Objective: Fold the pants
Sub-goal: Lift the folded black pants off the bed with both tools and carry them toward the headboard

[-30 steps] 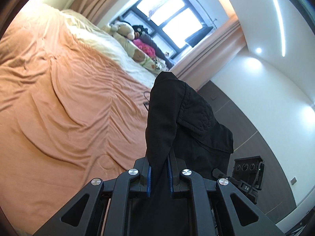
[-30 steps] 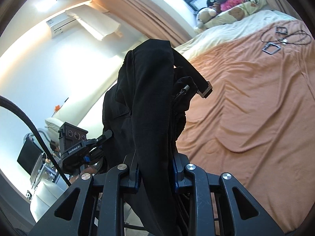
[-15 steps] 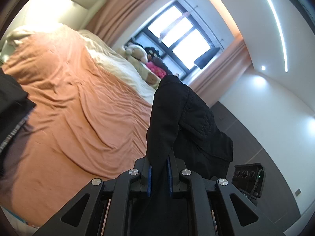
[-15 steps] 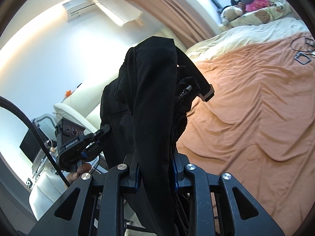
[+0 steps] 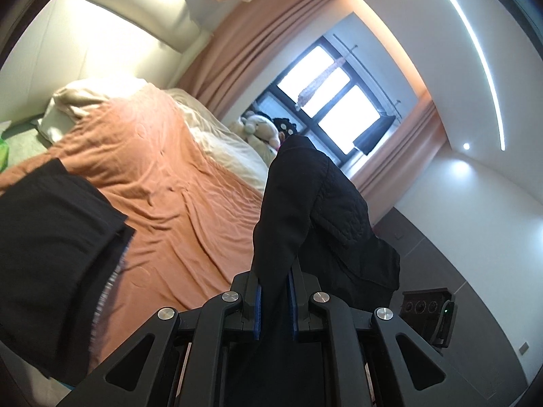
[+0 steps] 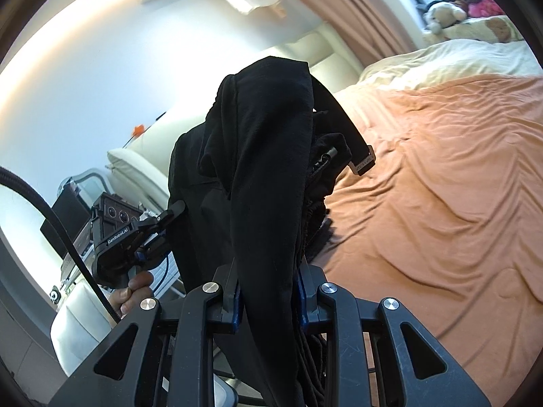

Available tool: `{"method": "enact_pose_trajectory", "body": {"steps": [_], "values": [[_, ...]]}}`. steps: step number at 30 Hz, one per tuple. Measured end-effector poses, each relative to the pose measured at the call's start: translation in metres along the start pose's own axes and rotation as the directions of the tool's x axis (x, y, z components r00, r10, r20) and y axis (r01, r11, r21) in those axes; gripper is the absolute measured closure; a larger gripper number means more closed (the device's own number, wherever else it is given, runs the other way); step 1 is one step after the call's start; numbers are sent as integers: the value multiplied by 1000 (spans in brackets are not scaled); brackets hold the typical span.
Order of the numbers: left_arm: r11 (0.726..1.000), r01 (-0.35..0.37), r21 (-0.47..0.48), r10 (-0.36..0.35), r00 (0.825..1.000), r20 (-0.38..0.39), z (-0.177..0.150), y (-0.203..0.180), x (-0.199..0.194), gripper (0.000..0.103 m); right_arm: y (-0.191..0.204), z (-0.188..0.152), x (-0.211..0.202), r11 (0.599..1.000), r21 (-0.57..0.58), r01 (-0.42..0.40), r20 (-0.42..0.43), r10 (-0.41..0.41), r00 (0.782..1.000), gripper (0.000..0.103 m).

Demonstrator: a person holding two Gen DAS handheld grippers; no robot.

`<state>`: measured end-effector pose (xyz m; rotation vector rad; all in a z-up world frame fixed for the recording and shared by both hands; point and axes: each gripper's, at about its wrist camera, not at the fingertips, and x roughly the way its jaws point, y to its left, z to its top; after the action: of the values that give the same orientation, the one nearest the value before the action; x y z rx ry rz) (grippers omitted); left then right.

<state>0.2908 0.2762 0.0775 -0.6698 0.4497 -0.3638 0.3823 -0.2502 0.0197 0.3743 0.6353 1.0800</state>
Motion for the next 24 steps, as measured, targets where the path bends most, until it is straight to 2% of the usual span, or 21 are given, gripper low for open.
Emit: {"method": "enact_pose_trajectory", "body": {"steps": [10,16,24], "values": [[997,-70,15,68,994,87,46,39,-53,90,22,22,69,997,-40,-68,-41,66,997,82],[993,-118,15,115,985,126,67,61,-82,91,39,23,107,992,-57,-112,-77,107,991,82],[980,-199,-9,198,970,141,84,94,-110,90,53,27,149,989,-45,-144,-133,137,982,82]]}}
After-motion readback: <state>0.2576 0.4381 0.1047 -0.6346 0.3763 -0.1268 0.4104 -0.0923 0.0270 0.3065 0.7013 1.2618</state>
